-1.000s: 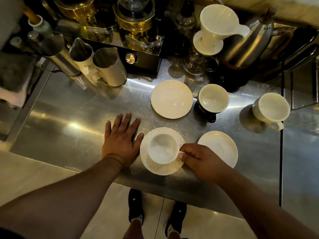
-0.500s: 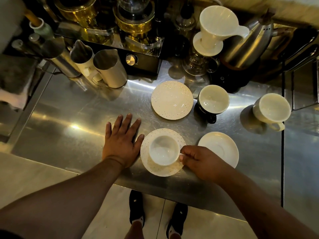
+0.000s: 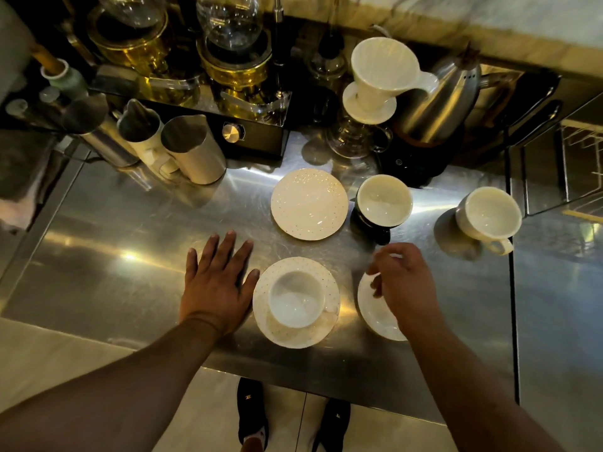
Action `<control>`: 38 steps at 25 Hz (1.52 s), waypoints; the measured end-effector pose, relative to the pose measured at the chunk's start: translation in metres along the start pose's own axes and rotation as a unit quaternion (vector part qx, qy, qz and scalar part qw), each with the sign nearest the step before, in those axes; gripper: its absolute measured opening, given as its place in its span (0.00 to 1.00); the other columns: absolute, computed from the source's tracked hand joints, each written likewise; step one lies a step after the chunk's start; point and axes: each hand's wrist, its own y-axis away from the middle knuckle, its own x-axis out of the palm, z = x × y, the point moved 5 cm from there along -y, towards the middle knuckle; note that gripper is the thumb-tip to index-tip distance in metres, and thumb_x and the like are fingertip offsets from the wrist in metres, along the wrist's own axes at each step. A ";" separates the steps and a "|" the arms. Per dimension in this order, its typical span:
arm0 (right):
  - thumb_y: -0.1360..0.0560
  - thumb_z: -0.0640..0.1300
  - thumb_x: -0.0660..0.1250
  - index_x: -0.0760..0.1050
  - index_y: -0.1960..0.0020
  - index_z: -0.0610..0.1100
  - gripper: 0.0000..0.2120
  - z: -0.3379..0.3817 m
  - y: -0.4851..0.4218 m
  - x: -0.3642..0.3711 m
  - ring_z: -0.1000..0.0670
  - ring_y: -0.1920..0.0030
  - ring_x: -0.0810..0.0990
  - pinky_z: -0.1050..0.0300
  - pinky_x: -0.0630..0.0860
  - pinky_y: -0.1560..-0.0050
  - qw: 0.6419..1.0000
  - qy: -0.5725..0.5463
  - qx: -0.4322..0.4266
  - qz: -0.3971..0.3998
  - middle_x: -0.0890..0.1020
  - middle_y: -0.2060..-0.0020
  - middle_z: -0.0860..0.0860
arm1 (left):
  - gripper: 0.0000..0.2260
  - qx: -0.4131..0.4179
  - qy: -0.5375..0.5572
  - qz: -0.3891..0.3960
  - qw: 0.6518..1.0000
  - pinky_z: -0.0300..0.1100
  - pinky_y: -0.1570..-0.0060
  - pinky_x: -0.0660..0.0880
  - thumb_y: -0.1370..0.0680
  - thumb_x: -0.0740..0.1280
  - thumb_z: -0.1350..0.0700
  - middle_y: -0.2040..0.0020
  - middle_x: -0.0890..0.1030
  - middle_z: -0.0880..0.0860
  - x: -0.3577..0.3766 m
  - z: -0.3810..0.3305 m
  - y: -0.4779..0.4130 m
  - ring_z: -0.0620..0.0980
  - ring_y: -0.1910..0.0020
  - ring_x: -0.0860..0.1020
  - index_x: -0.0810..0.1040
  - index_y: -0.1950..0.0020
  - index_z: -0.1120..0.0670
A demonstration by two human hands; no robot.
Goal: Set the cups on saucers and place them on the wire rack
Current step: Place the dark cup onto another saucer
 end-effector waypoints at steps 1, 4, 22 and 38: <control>0.22 0.52 0.67 0.73 0.38 0.55 0.13 -0.001 -0.006 -0.004 0.50 0.61 0.86 0.47 0.83 0.52 0.998 -0.049 0.033 -0.020 0.87 0.59 0.54 | 0.31 -0.001 0.000 0.000 1.000 0.62 0.19 0.47 0.18 0.40 0.32 0.15 0.55 0.50 -0.001 0.000 0.000 0.54 0.16 0.49 0.55 0.17 0.41; 0.19 0.49 0.68 0.70 0.34 0.54 0.15 0.000 -0.022 -0.002 0.47 0.55 0.87 0.48 0.85 0.51 0.987 -0.123 0.107 -0.009 0.87 0.54 0.49 | 0.32 -0.001 -0.003 0.002 1.000 0.63 0.19 0.48 0.19 0.39 0.32 0.15 0.55 0.50 -0.003 -0.002 0.000 0.54 0.16 0.50 0.55 0.17 0.41; 0.16 0.49 0.63 0.80 0.53 0.48 0.10 0.043 -0.054 -0.016 0.48 0.64 0.79 0.57 0.77 0.65 0.998 -0.046 0.025 0.038 0.83 0.62 0.43 | 0.29 0.001 -0.005 0.009 1.000 0.64 0.19 0.50 0.18 0.46 0.34 0.16 0.57 0.50 -0.001 0.000 0.000 0.54 0.16 0.50 0.57 0.17 0.42; 0.17 0.41 0.64 0.78 0.59 0.45 0.12 0.084 -0.090 0.051 0.50 0.70 0.74 0.59 0.70 0.69 0.957 0.065 -0.041 0.278 0.79 0.66 0.42 | 0.29 0.002 0.009 0.011 1.000 0.64 0.19 0.50 0.17 0.45 0.33 0.15 0.53 0.48 0.003 0.003 -0.001 0.53 0.16 0.48 0.54 0.17 0.39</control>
